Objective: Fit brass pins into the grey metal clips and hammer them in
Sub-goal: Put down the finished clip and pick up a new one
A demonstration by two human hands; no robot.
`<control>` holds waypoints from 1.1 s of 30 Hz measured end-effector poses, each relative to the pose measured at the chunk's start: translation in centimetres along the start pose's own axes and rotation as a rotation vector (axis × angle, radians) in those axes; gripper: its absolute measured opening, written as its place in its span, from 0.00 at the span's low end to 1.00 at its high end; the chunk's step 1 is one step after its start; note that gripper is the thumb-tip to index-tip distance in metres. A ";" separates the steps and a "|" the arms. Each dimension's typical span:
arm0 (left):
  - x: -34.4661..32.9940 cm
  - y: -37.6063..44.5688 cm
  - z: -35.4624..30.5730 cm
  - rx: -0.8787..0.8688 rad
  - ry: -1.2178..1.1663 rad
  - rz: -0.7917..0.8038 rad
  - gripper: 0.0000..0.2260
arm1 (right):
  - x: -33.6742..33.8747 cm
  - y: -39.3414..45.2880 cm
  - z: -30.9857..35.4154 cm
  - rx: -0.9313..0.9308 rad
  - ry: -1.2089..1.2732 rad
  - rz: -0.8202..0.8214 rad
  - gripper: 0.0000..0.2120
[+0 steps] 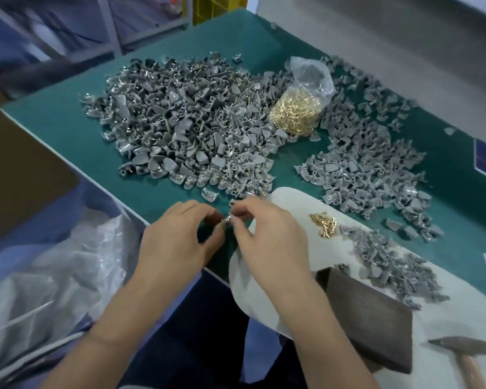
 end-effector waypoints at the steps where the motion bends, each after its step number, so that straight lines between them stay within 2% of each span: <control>1: -0.1 0.0 0.0 -0.019 0.011 0.003 0.05 | -0.2 0.1 -0.1 -0.007 -0.026 -0.002 0.05; 9: -0.5 0.3 0.0 -0.042 0.050 -0.008 0.05 | -1.0 0.5 -0.6 -0.029 -0.074 0.001 0.01; 14: -0.3 0.1 0.0 0.017 -0.028 -0.053 0.10 | -1.4 0.9 -0.4 -0.073 -0.136 -0.065 0.03; 18: -0.3 -0.3 -1.7 -0.034 -0.091 -0.045 0.06 | 0.2 0.4 -0.9 -0.093 -0.098 -0.102 0.03; 24: -2.7 0.4 -6.1 -0.225 -0.215 0.180 0.03 | 8.3 -3.6 -7.4 -0.303 -0.042 -0.352 0.04; 28: -5.1 2.7 -9.9 -0.422 -0.152 0.351 0.05 | 11.1 -7.0 -11.5 -0.409 -0.015 -0.494 0.09; 33: -8.2 5.0 -13.8 -0.653 0.038 0.574 0.12 | 11.3 -9.2 -14.0 -0.414 0.267 -0.638 0.09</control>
Point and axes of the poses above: each hand's wrist, its own y-axis towards the middle knuckle, its own x-axis out of the back of the hand, z = x × y, the point moved 5 cm from there along y, towards the middle knuckle, and after that the axes turned 8 degrees about y, right-handed, at the moved point
